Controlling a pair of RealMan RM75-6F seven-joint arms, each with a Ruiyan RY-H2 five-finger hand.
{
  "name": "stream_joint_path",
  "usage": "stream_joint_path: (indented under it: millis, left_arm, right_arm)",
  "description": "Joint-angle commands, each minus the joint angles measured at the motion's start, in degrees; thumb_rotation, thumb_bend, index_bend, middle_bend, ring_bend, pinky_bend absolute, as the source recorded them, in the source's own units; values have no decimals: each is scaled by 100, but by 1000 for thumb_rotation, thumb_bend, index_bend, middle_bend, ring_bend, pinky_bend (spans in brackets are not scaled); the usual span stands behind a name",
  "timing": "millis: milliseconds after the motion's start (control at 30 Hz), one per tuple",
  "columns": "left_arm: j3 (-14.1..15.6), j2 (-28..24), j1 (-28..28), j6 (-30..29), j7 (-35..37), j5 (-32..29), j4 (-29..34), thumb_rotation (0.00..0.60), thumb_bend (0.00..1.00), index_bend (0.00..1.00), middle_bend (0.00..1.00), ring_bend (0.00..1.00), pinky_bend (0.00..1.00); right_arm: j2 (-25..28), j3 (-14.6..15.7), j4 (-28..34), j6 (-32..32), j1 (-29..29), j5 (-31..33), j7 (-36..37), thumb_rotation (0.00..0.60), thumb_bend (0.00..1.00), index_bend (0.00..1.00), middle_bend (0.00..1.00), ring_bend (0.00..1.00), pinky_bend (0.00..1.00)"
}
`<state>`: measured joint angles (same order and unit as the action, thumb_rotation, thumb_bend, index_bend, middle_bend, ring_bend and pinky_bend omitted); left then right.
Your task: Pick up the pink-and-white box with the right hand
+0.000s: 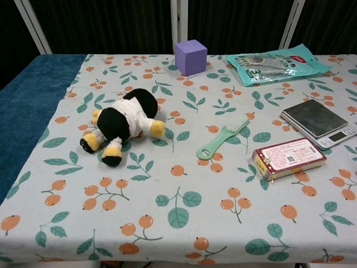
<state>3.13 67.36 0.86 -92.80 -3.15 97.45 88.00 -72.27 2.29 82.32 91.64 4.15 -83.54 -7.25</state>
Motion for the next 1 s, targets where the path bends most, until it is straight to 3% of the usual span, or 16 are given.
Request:
stream_joint_path:
  millis: [33, 533, 700, 733, 800, 867, 1000]
  left_arm:
    - [-30, -10, -26, 4, -61, 4, 56, 600, 106, 100, 61, 0, 60]
    - [-3, 11, -7, 6, -33, -26, 43, 600, 106, 100, 61, 0, 58]
    - [21, 78, -11, 37, 29, -26, -56, 600, 107, 100, 61, 0, 58]
    - [29, 87, -12, 44, 33, -21, -64, 600, 106, 100, 61, 0, 57]
    - [47, 98, -13, 52, 19, -1, -72, 600, 106, 100, 61, 0, 57]
    - [60, 103, -8, 49, 0, 13, -66, 600, 106, 100, 61, 0, 58]
    - [85, 120, 1, 61, -31, 21, -57, 600, 106, 100, 61, 0, 58]
  right_arm:
    - [44, -71, -37, 50, -61, -31, 91, 600, 23, 0, 0, 0, 0]
    - [-25, -141, 71, -282, -90, -136, -78, 600, 23, 0, 0, 0, 0]
    - [-5, -160, 180, -667, 31, -72, -114, 600, 33, 0, 0, 0, 0]
    - [22, -151, 238, -798, 83, -65, -123, 600, 76, 0, 3, 0, 0]
    - [104, -128, 400, -1116, 226, -53, -284, 600, 256, 0, 16, 0, 0]
    - [108, -136, 538, -1357, 377, -78, -498, 600, 527, 0, 40, 0, 0]
    - [-36, -122, 624, -1804, 652, -170, -640, 600, 733, 0, 91, 0, 0]
